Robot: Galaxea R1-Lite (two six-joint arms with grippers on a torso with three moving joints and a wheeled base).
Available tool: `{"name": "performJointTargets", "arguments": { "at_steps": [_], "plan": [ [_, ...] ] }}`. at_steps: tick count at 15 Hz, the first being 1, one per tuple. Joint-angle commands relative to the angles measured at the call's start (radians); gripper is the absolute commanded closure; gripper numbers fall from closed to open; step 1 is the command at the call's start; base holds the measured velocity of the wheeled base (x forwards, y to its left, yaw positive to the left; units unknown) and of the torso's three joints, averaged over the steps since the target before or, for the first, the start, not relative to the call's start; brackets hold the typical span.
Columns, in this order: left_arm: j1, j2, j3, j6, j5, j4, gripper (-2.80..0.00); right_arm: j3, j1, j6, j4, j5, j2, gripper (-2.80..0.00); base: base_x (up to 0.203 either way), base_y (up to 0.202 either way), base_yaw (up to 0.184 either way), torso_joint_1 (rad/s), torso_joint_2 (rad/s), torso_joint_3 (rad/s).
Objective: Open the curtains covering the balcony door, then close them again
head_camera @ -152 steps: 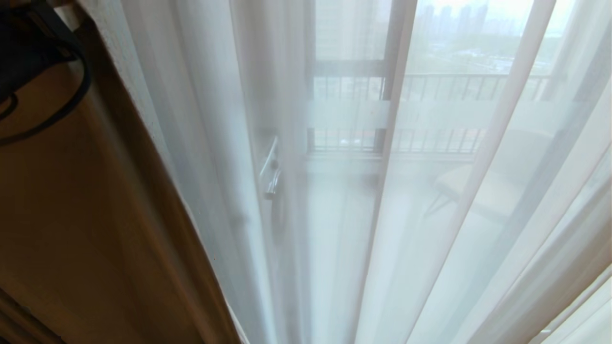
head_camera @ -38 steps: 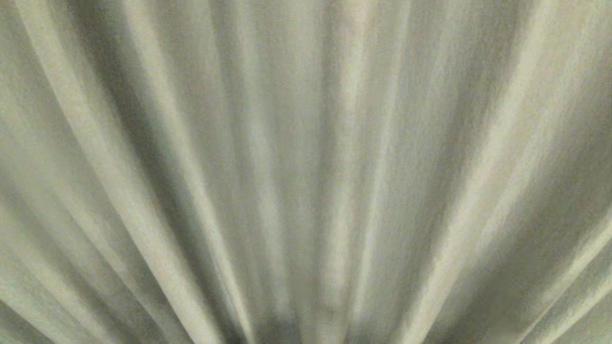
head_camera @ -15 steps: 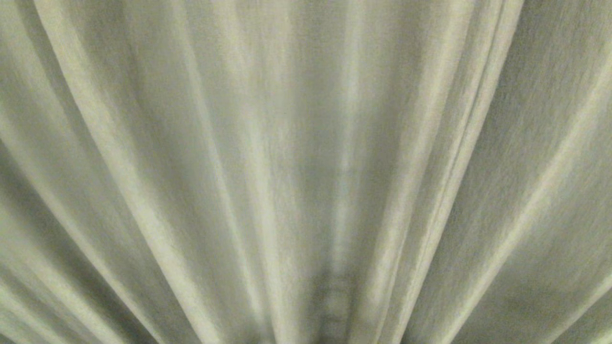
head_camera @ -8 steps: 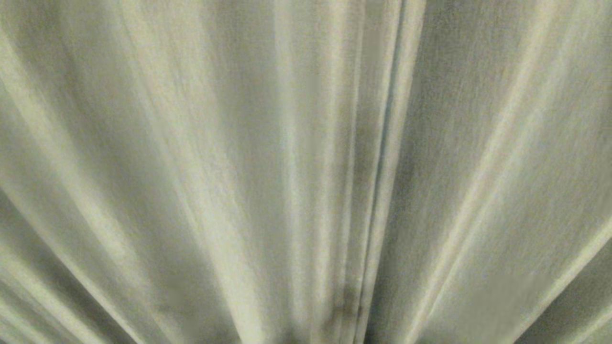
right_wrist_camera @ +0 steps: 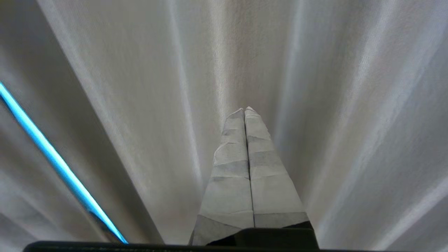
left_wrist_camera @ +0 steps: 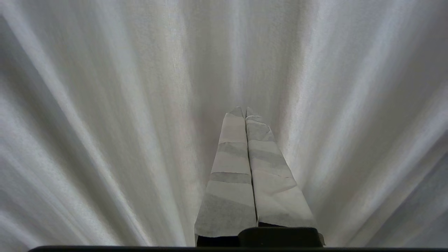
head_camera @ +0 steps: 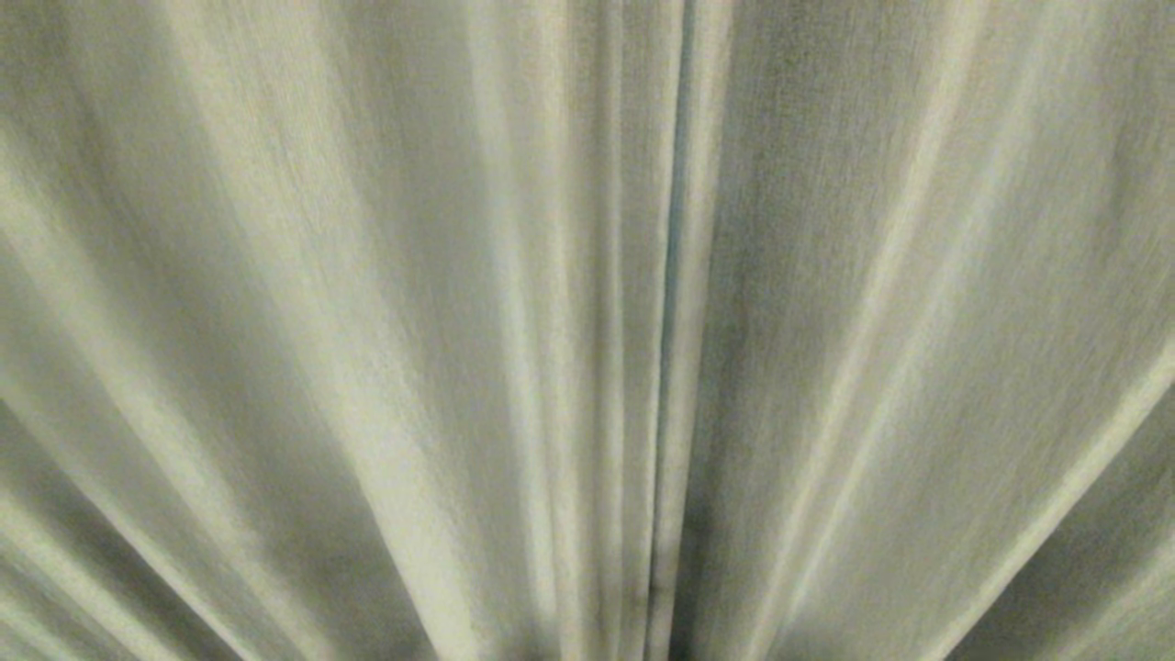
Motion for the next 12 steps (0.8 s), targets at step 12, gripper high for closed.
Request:
{"name": "performJointTargets", "arguments": {
  "at_steps": [12],
  "plan": [
    [0.0, -0.001, 0.0, -0.002, 0.0, 0.0, 0.0, 0.0, 0.0, 0.0, -0.001, 0.0, 0.0, 0.0, 0.0, 0.0, 0.0, 0.0, 0.0, 0.0]
  ]
}}
